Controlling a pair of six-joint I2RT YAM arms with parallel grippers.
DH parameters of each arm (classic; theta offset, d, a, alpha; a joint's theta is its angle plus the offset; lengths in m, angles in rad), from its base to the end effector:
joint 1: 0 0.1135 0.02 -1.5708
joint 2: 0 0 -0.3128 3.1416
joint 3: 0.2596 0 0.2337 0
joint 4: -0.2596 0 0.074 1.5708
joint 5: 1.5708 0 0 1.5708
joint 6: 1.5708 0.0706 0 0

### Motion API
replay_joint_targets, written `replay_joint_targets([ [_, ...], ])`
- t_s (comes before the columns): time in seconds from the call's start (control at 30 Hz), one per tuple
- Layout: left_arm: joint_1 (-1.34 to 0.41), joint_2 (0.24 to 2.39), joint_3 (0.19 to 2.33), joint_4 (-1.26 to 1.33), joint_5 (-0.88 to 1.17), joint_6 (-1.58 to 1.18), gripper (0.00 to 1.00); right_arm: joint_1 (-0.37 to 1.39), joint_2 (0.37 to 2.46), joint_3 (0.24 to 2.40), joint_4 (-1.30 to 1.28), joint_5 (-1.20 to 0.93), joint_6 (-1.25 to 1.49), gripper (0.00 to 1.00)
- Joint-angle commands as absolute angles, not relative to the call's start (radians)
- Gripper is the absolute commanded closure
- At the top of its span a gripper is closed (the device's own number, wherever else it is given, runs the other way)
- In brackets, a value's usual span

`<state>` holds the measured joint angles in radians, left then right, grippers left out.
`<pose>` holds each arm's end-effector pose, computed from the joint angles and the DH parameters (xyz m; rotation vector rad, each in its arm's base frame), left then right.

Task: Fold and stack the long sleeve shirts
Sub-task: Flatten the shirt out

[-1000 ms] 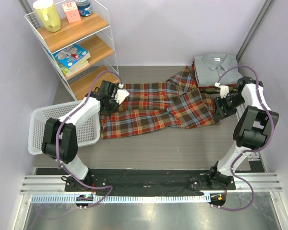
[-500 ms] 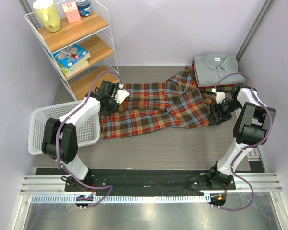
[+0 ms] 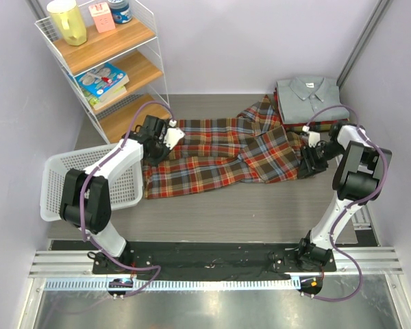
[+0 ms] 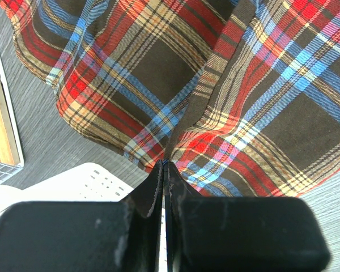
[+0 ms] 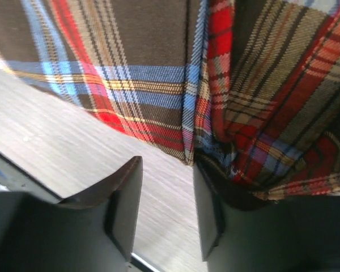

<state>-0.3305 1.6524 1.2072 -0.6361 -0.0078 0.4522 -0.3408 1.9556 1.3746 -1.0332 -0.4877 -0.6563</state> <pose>0.3248 -0.1108 0.2545 1.0096 2.4534 0.0506 0.3440 -0.0869 0.1934 -0.4360 2.8399 0.6576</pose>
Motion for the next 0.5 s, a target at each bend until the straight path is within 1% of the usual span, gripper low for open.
replay_joint_targets([
  [0.0,-0.327,1.655,1.21,-0.615,-0.005,0.449,1.0,-0.341,1.925,1.422,-1.109,-0.594,-0.669,0.64],
  [0.07,-0.325,1.658,1.218,-0.615,-0.005,0.449,1.0,-0.341,1.91,1.442,-1.136,-0.61,-0.675,0.74],
  [0.1,-0.327,1.661,1.219,-0.618,-0.005,0.449,1.0,-0.342,1.905,1.462,-1.147,-0.617,-0.678,0.84],
  [0.17,-0.327,1.664,1.227,-0.624,-0.005,0.448,1.0,-0.341,1.887,1.489,-1.181,-0.624,-0.676,0.95],
  [0.2,-0.327,1.666,1.229,-0.623,-0.008,0.451,1.0,-0.341,1.881,1.526,-1.193,-0.632,-0.676,0.99],
  [0.47,-0.327,1.663,1.241,-0.624,-0.014,0.451,1.0,-0.362,1.781,1.735,-1.373,-0.715,-0.699,0.99],
])
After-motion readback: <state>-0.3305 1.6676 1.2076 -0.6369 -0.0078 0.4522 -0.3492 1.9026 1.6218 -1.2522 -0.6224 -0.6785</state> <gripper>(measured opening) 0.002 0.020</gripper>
